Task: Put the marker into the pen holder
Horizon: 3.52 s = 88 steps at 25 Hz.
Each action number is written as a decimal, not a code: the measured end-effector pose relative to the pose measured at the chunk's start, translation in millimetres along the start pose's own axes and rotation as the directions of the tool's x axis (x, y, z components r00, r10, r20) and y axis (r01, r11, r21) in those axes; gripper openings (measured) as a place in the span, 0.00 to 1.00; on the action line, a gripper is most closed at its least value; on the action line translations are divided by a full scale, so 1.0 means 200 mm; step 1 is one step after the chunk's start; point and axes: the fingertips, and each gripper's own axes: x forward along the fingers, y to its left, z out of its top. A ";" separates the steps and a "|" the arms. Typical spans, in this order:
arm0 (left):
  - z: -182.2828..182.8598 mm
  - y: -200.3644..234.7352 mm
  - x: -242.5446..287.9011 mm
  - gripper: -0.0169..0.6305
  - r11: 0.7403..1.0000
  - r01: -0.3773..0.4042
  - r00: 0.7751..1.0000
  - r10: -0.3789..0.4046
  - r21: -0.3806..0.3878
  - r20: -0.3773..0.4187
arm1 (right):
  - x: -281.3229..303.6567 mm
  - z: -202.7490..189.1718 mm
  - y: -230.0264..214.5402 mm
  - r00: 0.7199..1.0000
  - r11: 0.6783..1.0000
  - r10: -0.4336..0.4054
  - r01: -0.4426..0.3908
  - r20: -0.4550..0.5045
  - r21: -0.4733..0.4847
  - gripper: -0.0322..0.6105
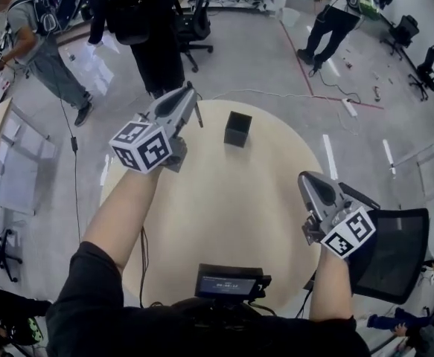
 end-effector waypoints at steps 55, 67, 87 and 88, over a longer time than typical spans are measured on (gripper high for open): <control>-0.37 -0.08 0.32 0.06 0.989 0.144 0.989 -0.144 0.015 0.022 | -0.03 -0.23 -0.27 0.997 0.997 -0.075 0.075 0.006 0.026 0.06; -0.04 -0.42 -0.62 0.02 0.926 0.355 0.933 -0.359 -0.125 -0.006 | -0.16 0.08 0.24 0.992 0.991 -0.125 0.125 0.000 -0.040 0.06; 0.12 -1.20 -1.65 0.02 0.983 0.136 0.991 -0.135 -0.121 0.011 | -0.78 0.33 0.91 1.000 0.999 0.023 -0.022 0.011 -0.043 0.06; 0.10 -1.22 -1.67 0.02 0.982 0.127 0.992 -0.126 -0.143 0.018 | -0.81 0.32 0.90 1.000 0.999 0.022 -0.022 0.002 -0.033 0.05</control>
